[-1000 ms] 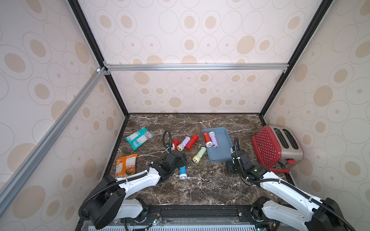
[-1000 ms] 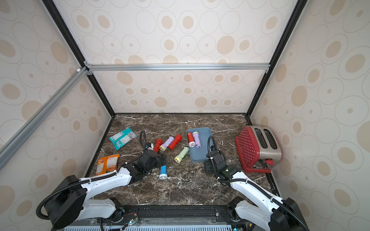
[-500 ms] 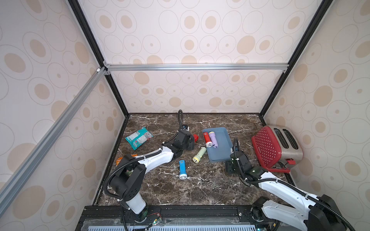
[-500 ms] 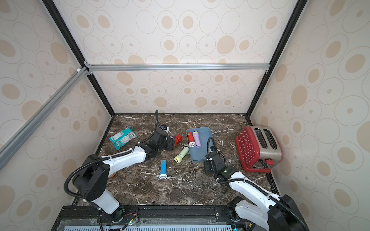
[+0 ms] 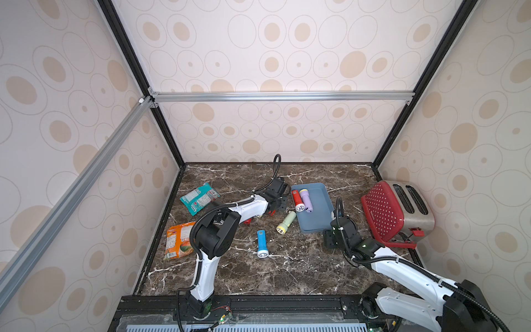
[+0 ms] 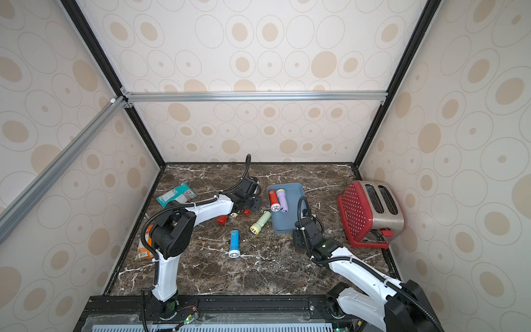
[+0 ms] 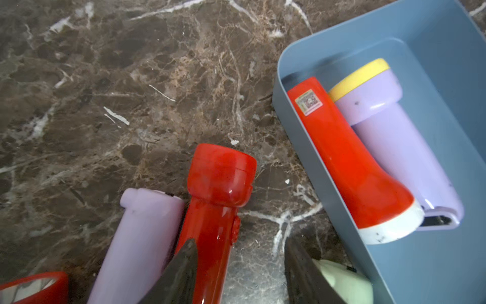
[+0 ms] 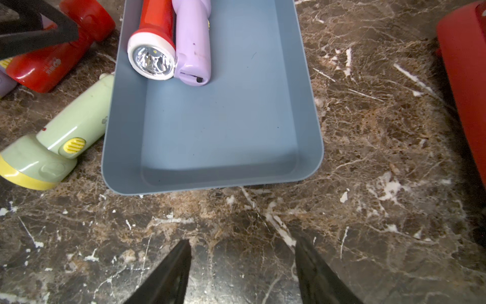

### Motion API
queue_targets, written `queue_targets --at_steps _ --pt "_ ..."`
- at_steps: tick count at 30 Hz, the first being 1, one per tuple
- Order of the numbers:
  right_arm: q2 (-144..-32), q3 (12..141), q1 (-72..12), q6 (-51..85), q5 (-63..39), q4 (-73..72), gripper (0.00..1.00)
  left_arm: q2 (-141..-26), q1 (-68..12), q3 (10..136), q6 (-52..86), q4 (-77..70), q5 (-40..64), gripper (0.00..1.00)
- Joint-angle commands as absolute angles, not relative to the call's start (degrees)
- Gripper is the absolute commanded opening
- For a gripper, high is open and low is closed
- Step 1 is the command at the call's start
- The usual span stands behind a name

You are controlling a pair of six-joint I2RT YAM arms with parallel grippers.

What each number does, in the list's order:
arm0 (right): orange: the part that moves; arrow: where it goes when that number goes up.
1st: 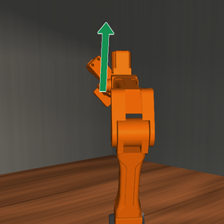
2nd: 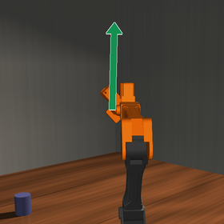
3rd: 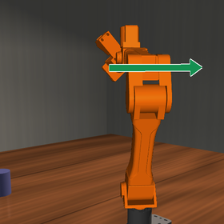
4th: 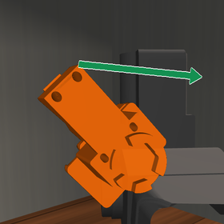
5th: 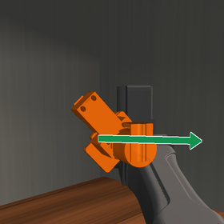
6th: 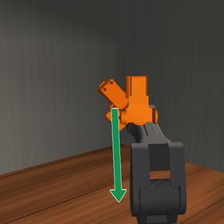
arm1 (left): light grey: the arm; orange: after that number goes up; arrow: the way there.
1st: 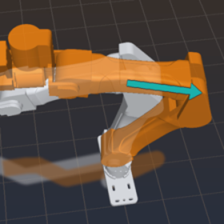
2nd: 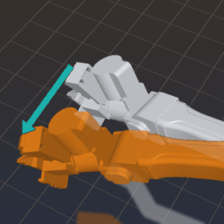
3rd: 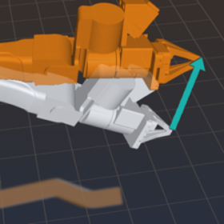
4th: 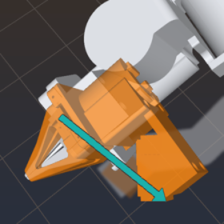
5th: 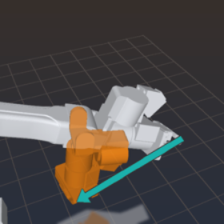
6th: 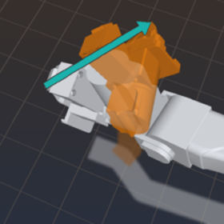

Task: Put the flashlights into the storage boxes
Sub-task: Pick up the flashlight from the center of the board.

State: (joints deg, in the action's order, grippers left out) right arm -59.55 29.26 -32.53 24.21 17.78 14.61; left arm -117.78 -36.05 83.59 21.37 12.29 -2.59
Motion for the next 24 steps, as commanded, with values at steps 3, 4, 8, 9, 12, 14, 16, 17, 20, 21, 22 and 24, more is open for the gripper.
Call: queue_targets --at_steps 3,4,8,9,12,14,16,17,20,21,22,24 --pt "-59.1 30.4 -32.9 24.5 18.1 15.3 0.65 -117.7 -36.2 86.1 19.5 16.9 -6.0 0.59" --pt "-58.9 30.3 -33.0 24.5 18.2 15.2 0.65 -117.7 -36.4 86.1 19.0 17.1 -6.3 0.59" --pt "-58.7 30.3 -32.9 24.4 18.5 15.4 0.65 -118.9 -36.4 86.0 18.2 17.3 -6.2 0.59" --pt "-58.7 30.3 -33.0 24.5 18.6 15.5 0.65 -119.2 -36.4 85.9 18.1 17.4 -6.0 0.59" --pt "-58.6 30.2 -33.0 24.5 18.6 15.5 0.65 -120.1 -36.6 86.3 18.5 17.7 -5.6 0.58" --pt "-58.6 30.2 -32.9 24.5 18.7 15.3 0.65 -120.3 -36.9 86.1 19.1 17.1 -4.4 0.57" --pt "-58.7 30.2 -32.9 24.5 18.6 15.4 0.65 -120.4 -37.2 85.5 19.8 16.0 -3.8 0.55" --pt "-58.7 30.4 -33.0 24.4 18.5 15.7 0.65 -120.6 -37.5 85.2 20.1 15.6 -3.8 0.56" --pt "-58.3 30.5 -33.0 24.4 18.6 15.8 0.65 -121.1 -38.0 84.2 21.0 14.9 -3.5 0.53" --pt "-58.3 30.3 -33.0 24.5 18.7 15.8 0.65 -121.3 -38.1 83.9 21.2 14.7 -3.3 0.50" --pt "-58.2 30.2 -32.9 24.5 18.7 15.7 0.65 -121.2 -38.2 83.5 21.4 14.4 -3.2 0.48" --pt "-58.0 30.2 -32.9 24.5 18.6 15.5 0.65 -121.0 -38.5 82.5 21.7 13.9 -3.1 0.41"
